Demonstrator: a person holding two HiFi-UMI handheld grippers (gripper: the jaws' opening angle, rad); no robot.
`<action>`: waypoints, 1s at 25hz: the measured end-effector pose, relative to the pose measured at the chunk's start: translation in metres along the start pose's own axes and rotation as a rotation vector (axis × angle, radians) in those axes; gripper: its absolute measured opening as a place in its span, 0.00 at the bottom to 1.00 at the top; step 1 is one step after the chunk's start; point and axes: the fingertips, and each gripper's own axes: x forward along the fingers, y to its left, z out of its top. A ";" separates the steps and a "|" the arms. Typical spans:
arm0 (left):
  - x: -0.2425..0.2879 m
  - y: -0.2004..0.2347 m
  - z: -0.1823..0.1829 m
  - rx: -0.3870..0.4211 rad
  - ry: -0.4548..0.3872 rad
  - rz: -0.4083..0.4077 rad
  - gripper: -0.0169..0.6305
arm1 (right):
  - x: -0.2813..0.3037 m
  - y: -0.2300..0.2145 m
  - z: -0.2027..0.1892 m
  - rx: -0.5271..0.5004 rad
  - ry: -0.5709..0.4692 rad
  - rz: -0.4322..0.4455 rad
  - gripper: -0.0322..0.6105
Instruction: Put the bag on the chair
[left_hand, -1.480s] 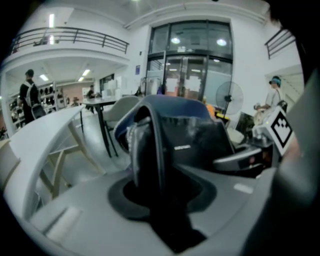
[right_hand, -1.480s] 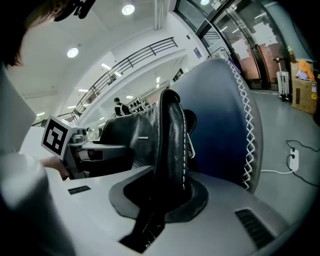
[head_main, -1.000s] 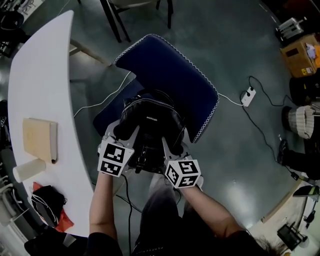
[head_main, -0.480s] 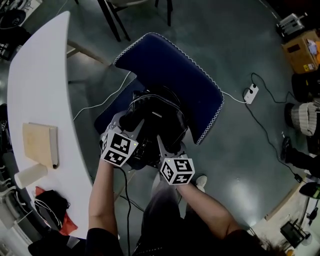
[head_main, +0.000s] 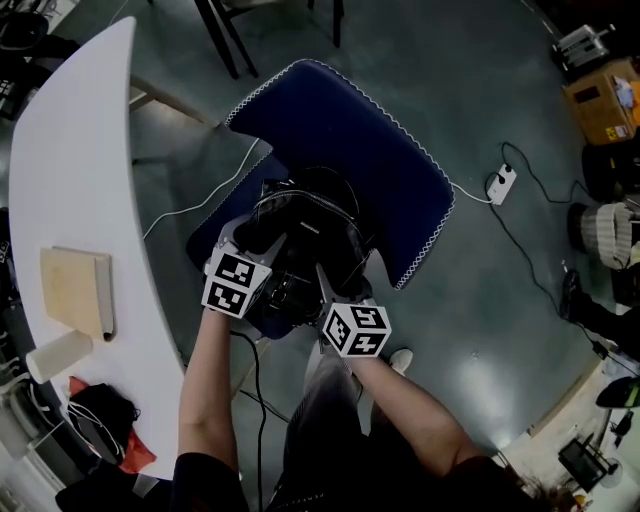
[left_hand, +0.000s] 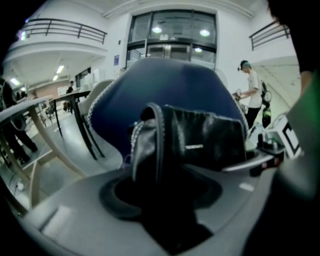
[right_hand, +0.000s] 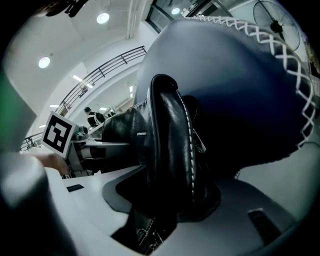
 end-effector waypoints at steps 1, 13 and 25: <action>0.001 0.002 0.001 -0.005 -0.001 0.004 0.37 | 0.001 0.001 0.000 -0.007 0.004 0.002 0.31; -0.002 0.011 -0.002 -0.056 -0.009 0.073 0.48 | -0.003 -0.004 0.006 -0.002 0.032 -0.025 0.43; -0.031 0.016 -0.004 -0.116 -0.002 0.140 0.54 | -0.032 0.000 0.024 -0.031 0.026 -0.026 0.46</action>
